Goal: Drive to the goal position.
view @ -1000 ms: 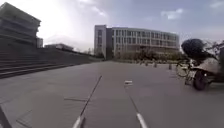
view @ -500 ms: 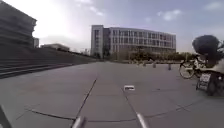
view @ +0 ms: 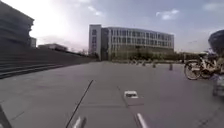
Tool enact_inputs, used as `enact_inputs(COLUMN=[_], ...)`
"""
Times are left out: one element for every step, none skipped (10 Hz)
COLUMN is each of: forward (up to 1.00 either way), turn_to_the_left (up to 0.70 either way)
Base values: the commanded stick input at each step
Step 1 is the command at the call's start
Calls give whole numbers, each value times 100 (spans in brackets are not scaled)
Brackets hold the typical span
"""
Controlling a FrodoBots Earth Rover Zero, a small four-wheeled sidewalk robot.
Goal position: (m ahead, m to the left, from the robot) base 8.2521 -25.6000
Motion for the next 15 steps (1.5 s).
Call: enact_inputs(forward=[100, 100, 100, 100, 100, 100, 100, 100, 100, 100, 100, 100, 100, 100, 100], turn_to_the_left=[0, 0, 0, 0, -8, -27, -27, -27, -27, -27, -27, 0, 0, 0, 0])
